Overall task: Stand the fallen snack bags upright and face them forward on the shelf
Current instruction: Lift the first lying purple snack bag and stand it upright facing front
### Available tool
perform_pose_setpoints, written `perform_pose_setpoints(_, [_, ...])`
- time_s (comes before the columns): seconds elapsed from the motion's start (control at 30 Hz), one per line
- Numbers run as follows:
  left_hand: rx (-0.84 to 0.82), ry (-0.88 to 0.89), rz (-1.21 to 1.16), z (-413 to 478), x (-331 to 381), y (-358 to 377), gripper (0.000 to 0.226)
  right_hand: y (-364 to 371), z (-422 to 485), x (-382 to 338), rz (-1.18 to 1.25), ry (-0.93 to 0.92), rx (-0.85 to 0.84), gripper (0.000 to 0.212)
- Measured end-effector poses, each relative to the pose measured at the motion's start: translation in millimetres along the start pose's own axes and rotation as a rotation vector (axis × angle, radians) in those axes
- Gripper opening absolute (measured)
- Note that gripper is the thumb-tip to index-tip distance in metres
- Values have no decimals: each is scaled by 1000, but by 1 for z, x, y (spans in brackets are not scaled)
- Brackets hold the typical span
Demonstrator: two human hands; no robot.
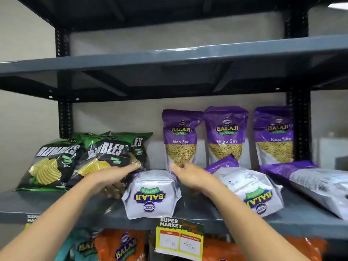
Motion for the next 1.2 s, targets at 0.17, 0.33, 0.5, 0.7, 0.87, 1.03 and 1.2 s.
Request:
perform_pose_setpoints(0.17, [-223, -69, -104, 7, 2, 21, 78, 17, 10, -1, 236, 159, -59, 82])
perform_pose_setpoints(0.33, [-179, 45, -239, 13, 10, 18, 53, 19, 18, -2, 442, 170, 25, 75])
perform_pose_setpoints(0.5, [-27, 175, -363, 19, 19, 14, 34, 17, 37, -2, 468, 87, 173, 67])
perform_pose_setpoints(0.7, [278, 383, -410, 36, 19, 20, 118, 23, 55, 1, 559, -41, 354, 82])
perform_pose_setpoints(0.87, [494, 626, -328, 32, 16, 31, 136, 35, 57, 4, 550, -102, 438, 111])
perform_pose_setpoints(1.03, [520, 671, -158, 27, 10, 44, 123, 30, 46, 13, 555, -97, 457, 77])
perform_pose_setpoints(1.2, [769, 704, -26, 7, 17, 64, 80, 27, 59, 20, 1134, 43, 426, 50])
Point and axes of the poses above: each hand's wrist, its own z-axis towards the middle knuckle, its own y-axis out of the palm, x = y × z, the point moved 2 cm from there along z, towards the middle knuckle, and after that the axes turned 3 degrees about -y, right-handed, at the moved point
